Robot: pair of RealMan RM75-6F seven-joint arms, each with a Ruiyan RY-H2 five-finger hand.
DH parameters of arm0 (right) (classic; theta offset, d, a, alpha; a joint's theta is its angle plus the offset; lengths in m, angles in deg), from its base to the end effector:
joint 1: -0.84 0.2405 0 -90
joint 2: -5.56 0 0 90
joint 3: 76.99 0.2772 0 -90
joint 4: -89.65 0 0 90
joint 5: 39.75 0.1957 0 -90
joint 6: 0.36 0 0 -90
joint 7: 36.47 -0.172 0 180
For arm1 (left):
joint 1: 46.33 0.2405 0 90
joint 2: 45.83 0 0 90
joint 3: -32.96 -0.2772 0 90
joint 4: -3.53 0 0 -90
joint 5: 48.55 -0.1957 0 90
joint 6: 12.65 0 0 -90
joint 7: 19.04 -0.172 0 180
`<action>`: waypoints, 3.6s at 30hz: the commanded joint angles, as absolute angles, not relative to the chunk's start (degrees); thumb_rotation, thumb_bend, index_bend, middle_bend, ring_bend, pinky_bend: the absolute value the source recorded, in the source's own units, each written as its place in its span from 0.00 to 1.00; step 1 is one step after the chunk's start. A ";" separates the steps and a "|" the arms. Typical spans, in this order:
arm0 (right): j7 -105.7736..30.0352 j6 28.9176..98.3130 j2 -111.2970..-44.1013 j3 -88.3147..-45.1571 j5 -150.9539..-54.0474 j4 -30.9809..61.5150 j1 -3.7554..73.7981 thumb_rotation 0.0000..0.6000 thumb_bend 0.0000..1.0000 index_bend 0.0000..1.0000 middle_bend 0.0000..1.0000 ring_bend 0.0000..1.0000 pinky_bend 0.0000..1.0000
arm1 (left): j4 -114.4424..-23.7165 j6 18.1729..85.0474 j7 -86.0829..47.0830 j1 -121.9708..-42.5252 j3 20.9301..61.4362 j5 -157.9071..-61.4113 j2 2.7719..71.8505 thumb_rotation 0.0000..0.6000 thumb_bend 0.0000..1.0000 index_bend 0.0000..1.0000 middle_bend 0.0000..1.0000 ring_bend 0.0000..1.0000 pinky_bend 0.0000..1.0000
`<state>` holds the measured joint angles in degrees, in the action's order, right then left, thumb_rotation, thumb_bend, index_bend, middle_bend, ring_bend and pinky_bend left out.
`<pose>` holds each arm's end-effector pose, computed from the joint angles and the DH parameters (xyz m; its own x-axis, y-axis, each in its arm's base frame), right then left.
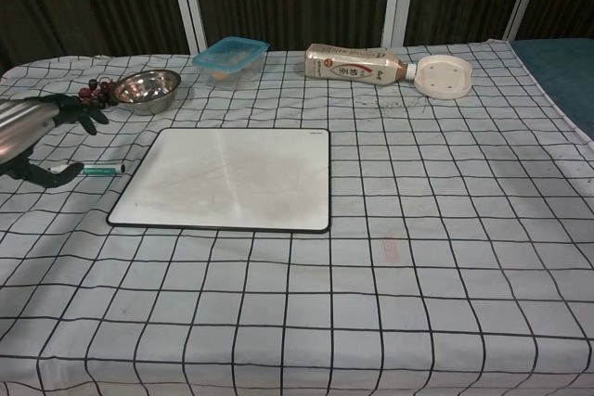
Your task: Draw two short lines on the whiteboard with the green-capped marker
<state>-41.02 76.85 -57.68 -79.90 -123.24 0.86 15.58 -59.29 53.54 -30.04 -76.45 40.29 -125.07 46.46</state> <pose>-0.3259 -0.2456 0.1605 0.4131 -0.1596 0.8966 -0.9103 -0.1018 0.4012 -0.2754 0.3676 0.0256 0.5639 0.0542 0.8241 0.8137 -0.2071 -0.5432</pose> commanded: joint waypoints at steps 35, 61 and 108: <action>-36.59 75.26 -55.34 -79.02 -123.80 -2.48 10.84 1.00 0.35 0.00 0.00 0.00 0.01 | -22.65 48.16 -34.82 -82.52 39.42 -127.01 64.92 1.00 0.38 0.47 0.44 0.23 0.12; -36.54 73.44 -54.97 -78.40 -124.03 -2.79 10.60 1.00 0.35 0.00 0.00 0.00 0.01 | -16.17 49.06 -31.56 -82.94 38.89 -128.94 67.36 1.00 0.39 0.62 0.56 0.32 0.13; -53.33 76.08 -49.36 -81.85 -136.34 -1.05 10.92 1.00 0.34 0.00 0.00 0.00 0.01 | -32.56 65.45 11.91 -87.52 42.73 -134.70 73.85 1.00 0.56 0.76 0.75 0.56 0.58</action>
